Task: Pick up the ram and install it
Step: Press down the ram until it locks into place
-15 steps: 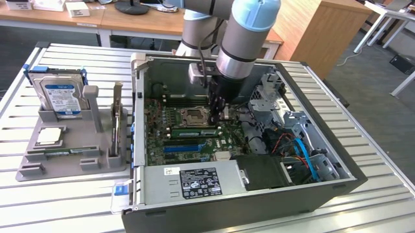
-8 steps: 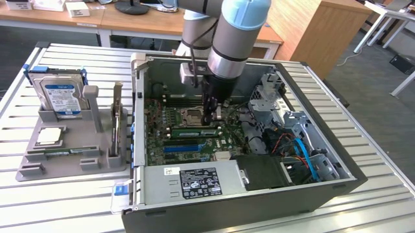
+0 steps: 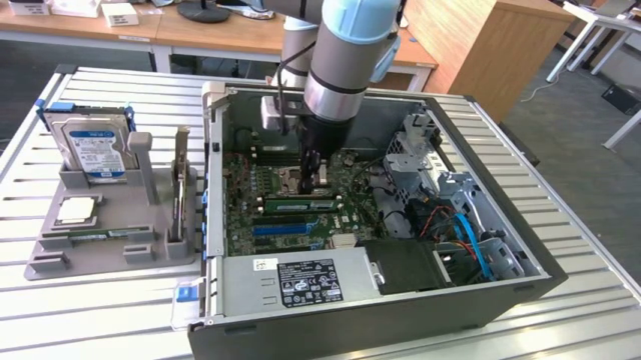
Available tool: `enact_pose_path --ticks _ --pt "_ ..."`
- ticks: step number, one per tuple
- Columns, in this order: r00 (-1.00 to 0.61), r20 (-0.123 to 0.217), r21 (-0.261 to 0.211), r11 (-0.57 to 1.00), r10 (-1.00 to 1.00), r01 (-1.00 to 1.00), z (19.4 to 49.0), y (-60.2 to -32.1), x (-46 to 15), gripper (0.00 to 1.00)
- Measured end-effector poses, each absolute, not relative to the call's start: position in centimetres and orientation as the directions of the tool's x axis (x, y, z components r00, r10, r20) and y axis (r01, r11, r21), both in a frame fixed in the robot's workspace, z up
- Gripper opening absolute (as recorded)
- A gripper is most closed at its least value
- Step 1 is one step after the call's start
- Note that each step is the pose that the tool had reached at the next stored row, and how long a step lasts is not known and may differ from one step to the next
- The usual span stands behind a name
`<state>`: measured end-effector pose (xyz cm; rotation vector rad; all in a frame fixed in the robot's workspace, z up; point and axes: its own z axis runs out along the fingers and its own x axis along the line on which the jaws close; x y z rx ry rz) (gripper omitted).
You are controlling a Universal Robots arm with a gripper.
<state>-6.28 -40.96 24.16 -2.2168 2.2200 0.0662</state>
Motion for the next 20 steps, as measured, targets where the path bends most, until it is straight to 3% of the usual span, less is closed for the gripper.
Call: enact_pose_path --ticks 20 --pt "-0.003 -0.032 0.027 0.002 -0.999 -1.0 24.2 -41.1 -8.4 0.11"
